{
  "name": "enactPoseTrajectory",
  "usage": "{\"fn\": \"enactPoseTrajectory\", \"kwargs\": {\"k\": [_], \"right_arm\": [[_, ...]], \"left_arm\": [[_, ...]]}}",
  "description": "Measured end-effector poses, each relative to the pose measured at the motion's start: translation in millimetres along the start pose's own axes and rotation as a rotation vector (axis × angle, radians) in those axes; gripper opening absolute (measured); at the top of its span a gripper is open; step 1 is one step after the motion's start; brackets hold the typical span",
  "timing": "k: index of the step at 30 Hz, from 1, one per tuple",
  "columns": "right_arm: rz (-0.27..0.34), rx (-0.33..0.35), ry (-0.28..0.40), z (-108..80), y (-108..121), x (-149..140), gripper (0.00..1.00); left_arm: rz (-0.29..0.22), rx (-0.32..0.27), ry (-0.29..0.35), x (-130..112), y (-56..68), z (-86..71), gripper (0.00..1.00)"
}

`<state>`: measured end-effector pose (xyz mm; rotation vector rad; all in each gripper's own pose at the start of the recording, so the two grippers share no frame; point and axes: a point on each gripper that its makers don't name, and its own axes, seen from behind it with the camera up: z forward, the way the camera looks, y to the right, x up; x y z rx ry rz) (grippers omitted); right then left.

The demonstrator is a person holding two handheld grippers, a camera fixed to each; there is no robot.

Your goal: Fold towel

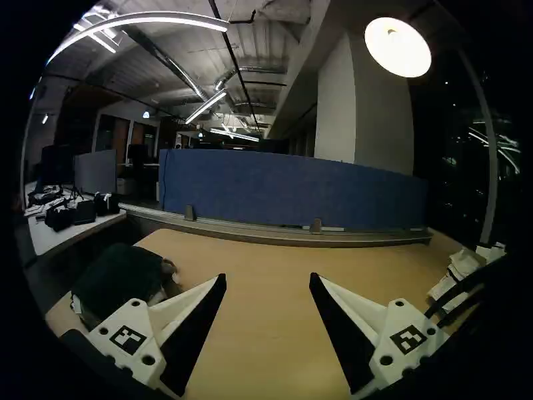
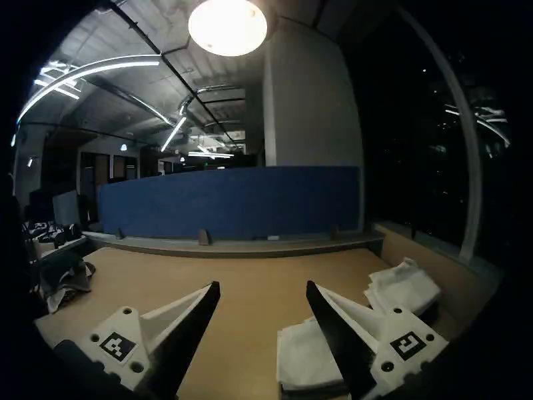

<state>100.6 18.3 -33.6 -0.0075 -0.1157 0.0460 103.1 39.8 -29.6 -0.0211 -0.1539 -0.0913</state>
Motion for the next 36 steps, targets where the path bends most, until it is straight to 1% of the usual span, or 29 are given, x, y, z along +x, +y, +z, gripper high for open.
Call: {"fn": "enactPoseTrajectory", "kwargs": {"k": [6, 12, 20, 24, 27, 30, 36], "right_arm": [[0.003, -0.004, 0.008, 0.6, -2.9, -7.2, 1.0], [-0.02, 0.01, 0.018, -2.4, -11.3, -13.8, 1.0], [-0.062, 0.039, 0.005, -0.9, -23.2, -10.6, 1.0], [-0.093, 0.047, -0.007, 0.9, -26.3, -7.2, 1.0], [-0.111, 0.04, -0.02, 2.2, -24.1, -7.2, 1.0], [-0.11, 0.034, -0.036, 4.5, -21.3, -6.5, 1.0], [-0.098, 0.015, -0.04, 11.8, -16.3, -3.4, 1.0]], "left_arm": [[0.034, 0.016, 0.011, -13.1, -2.8, 0.5, 0.92], [0.05, 0.018, 0.019, -32.0, -1.7, 2.5, 0.92], [0.132, 0.019, 0.064, -38.4, 1.7, 11.7, 0.93], [0.146, 0.02, 0.087, -39.1, 3.2, 17.3, 0.93], [0.144, 0.025, 0.102, -42.2, 0.3, 20.2, 0.92], [0.153, 0.034, 0.104, -49.3, -5.0, 23.8, 0.93], [0.181, 0.044, 0.117, -61.1, -16.9, 30.1, 0.93]]}}
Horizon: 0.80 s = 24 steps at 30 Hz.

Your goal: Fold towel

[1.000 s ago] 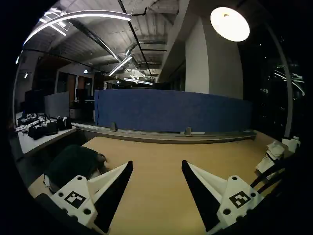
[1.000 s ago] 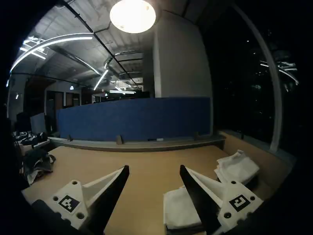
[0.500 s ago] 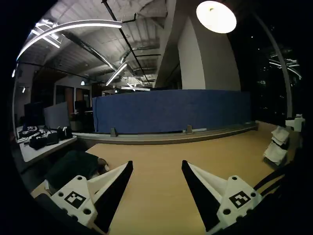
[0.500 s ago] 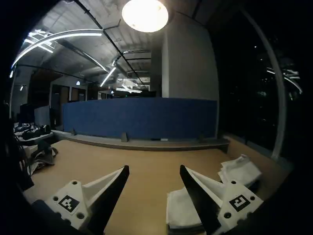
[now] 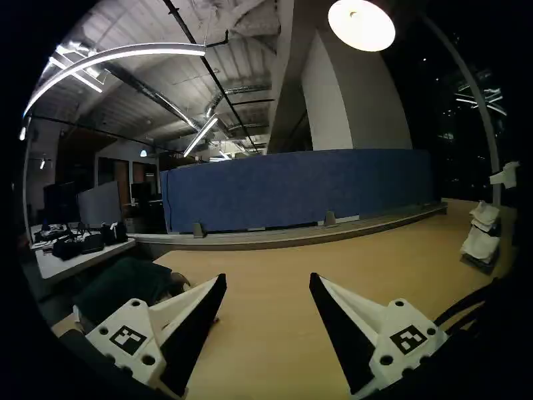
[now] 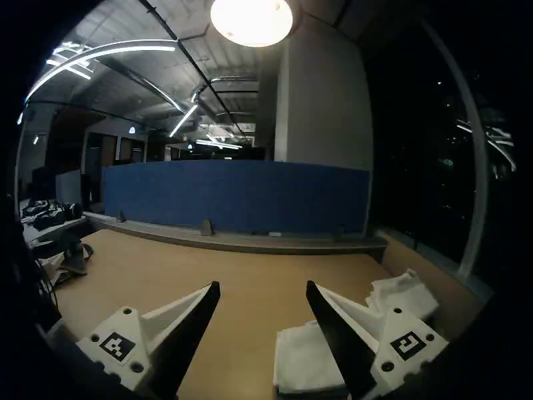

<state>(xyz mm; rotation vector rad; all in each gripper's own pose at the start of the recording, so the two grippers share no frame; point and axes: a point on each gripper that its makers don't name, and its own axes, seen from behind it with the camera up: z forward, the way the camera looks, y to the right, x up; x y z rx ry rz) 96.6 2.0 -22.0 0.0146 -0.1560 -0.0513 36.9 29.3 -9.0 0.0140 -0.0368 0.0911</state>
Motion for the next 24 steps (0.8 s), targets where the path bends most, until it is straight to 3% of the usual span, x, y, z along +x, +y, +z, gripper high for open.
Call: {"fn": "enactPoseTrajectory", "kwargs": {"k": [17, 24], "right_arm": [[-0.038, -0.008, -0.002, 6.8, -6.9, -17.2, 1.0], [-0.041, -0.008, 0.02, 9.1, -3.3, -10.8, 1.0]], "left_arm": [[-0.015, -0.009, 0.036, -30.8, -13.7, 9.8, 0.93], [-0.057, -0.01, 0.039, -35.9, -18.4, 10.7, 0.92]]}}
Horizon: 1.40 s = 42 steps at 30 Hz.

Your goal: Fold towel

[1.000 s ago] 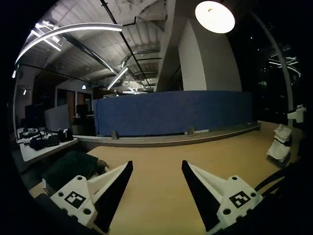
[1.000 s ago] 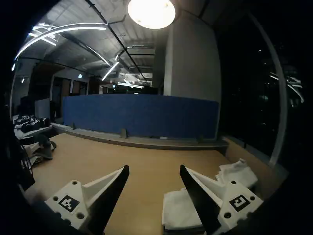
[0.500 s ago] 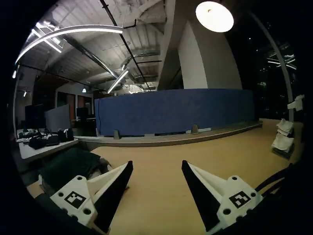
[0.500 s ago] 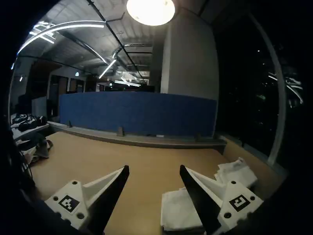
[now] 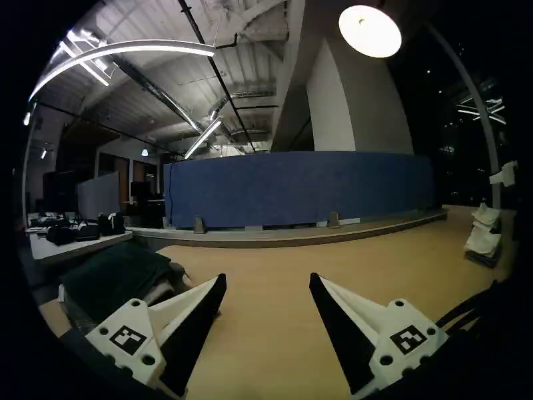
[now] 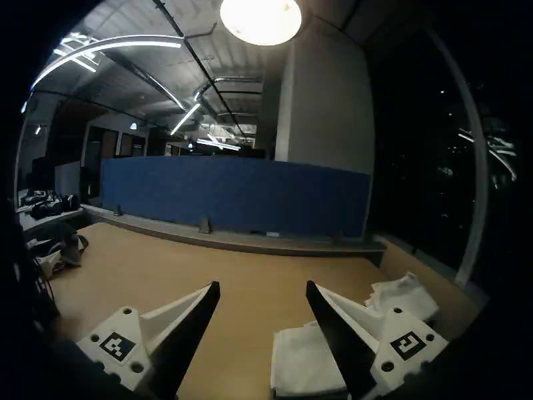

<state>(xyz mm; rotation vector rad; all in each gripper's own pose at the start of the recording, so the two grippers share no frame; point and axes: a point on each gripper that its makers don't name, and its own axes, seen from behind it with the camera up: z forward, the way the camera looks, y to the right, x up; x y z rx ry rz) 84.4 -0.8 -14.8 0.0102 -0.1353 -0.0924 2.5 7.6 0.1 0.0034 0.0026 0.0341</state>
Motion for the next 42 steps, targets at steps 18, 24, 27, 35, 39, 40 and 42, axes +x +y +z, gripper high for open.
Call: {"fn": "enactPoseTrajectory", "kwargs": {"k": [18, 24, 27, 35, 39, 40, 42], "right_arm": [[0.019, -0.005, 0.026, 4.8, 2.3, -2.7, 1.0], [0.065, -0.012, 0.058, 9.3, 4.9, -11.8, 1.0], [0.093, -0.017, 0.065, 10.5, 8.5, -21.4, 1.0], [0.132, -0.036, 0.086, 12.9, 19.9, -46.3, 1.0], [0.136, -0.032, 0.095, 15.6, 18.6, -55.9, 1.0], [0.137, -0.029, 0.097, 16.5, 17.6, -57.9, 1.0], [0.141, -0.024, 0.1, 18.3, 15.6, -61.9, 1.0]], "left_arm": [[-0.037, -0.03, -0.002, -2.9, -6.4, -0.3, 0.93], [-0.035, -0.029, -0.002, -3.0, -6.3, -0.8, 0.93], [-0.035, -0.029, -0.002, -2.0, -6.0, -1.4, 0.92], [-0.034, -0.029, -0.002, -2.2, -6.0, -1.3, 0.92], [-0.034, -0.029, -0.002, -2.3, -5.8, -1.4, 0.93], [-0.034, -0.029, -0.002, -2.3, -5.7, -1.6, 0.93], [-0.034, -0.029, -0.002, -2.4, -5.7, -1.8, 0.93]]}}
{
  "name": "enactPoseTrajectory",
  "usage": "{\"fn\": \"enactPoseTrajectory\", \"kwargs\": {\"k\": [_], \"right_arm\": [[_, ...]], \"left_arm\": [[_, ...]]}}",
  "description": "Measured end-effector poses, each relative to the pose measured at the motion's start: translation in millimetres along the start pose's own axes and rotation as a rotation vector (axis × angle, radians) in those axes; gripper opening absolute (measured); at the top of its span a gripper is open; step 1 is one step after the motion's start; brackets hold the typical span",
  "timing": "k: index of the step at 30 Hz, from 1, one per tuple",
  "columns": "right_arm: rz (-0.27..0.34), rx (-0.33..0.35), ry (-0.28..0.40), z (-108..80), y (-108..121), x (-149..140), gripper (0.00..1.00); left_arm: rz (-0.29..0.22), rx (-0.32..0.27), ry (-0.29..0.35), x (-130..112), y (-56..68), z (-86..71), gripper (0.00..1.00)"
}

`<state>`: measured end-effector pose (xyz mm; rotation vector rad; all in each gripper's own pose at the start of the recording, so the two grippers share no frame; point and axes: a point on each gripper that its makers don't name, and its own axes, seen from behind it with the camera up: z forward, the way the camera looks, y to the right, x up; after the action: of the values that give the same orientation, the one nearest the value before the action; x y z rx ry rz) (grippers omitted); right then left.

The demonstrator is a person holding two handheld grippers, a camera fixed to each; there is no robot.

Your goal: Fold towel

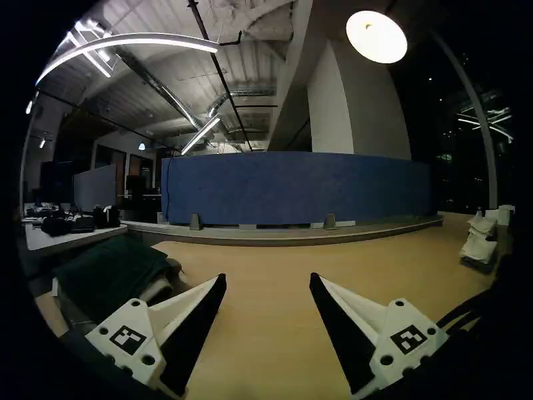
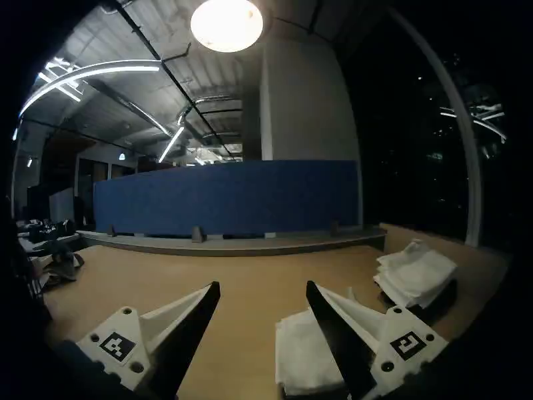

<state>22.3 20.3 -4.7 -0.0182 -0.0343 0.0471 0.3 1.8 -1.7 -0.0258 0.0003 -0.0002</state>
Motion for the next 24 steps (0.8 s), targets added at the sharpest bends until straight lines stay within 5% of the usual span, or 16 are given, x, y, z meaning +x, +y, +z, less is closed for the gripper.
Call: {"fn": "enactPoseTrajectory", "kwargs": {"k": [24], "right_arm": [[-0.017, 0.017, 0.027, 8.3, -10.3, -23.2, 1.0]], "left_arm": [[0.0, 0.0, 0.0, 0.4, 0.0, -0.1, 0.93]]}}
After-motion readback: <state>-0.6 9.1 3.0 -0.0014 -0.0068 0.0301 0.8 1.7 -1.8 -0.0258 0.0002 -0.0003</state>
